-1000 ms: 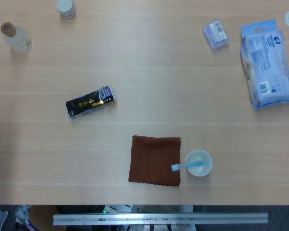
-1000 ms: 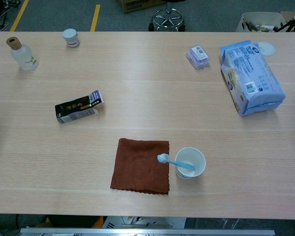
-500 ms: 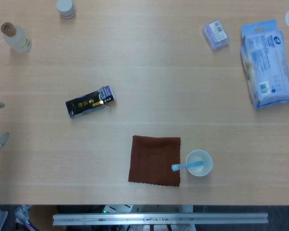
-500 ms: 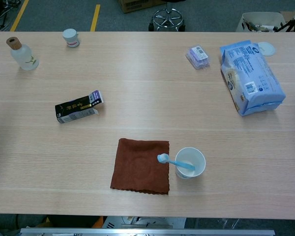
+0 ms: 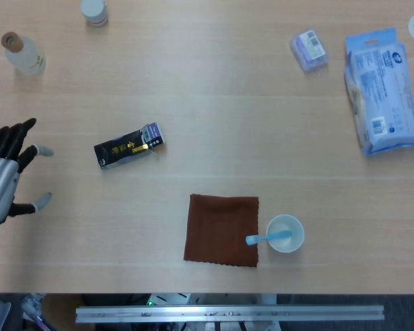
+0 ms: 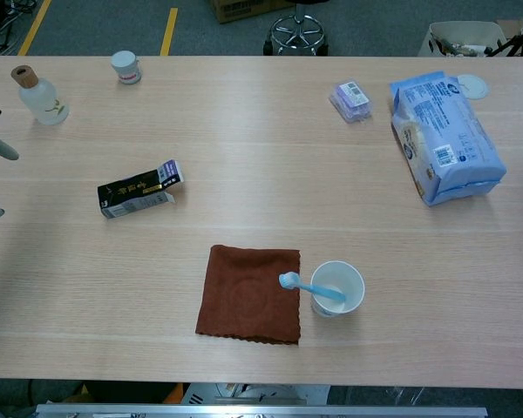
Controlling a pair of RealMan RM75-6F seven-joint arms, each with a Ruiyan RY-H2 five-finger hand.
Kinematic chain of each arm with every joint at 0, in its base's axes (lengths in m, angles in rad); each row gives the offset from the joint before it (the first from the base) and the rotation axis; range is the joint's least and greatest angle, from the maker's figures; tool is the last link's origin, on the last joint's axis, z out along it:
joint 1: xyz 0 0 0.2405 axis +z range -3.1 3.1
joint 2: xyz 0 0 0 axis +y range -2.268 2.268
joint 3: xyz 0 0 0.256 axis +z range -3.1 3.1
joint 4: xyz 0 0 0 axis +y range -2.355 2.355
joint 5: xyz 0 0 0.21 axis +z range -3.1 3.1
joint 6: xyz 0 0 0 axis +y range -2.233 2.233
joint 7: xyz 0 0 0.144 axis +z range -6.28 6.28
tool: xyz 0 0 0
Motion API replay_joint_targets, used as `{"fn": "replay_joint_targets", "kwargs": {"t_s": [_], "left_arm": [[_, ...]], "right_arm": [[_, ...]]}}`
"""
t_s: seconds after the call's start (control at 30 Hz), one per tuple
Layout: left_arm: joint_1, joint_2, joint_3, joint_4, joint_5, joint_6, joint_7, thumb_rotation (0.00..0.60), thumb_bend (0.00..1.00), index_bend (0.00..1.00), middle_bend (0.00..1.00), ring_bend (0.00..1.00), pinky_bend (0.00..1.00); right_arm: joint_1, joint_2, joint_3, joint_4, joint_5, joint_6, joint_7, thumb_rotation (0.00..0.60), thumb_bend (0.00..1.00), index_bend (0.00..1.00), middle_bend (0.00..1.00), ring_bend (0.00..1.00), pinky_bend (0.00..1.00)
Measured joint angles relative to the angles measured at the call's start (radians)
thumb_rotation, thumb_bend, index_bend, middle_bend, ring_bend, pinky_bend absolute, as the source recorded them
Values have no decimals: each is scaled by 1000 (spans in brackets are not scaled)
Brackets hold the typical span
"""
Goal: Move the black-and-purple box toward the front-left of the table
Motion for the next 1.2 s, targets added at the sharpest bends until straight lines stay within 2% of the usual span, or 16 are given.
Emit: {"fn": "replay_joint_targets", "kwargs": {"t_s": [0.13, 0.4, 0.8, 1.2], "left_arm": [[-30, -11, -2, 2, -8, -45, 9, 600, 183, 263, 0, 0, 1], [-84, -59, -15, 22, -44, -115, 31, 600, 171, 197, 0, 0, 0], [-155, -147, -37, 98, -127, -228, 33, 600, 169, 196, 0, 0, 0], [-198, -221, -49, 196, -173, -268, 61, 600, 169, 196, 0, 0, 0]], "right_arm": [[8, 22, 24, -21, 30, -2, -11, 600, 9, 397, 193, 221, 357], [19, 30, 37, -9, 55, -10, 6, 600, 8, 397, 184, 221, 355], [7, 40, 38, 8, 76, 2, 42, 600, 8, 397, 183, 220, 355], [1, 40, 27, 5, 75, 3, 40, 600, 8, 397, 183, 220, 355]]}}
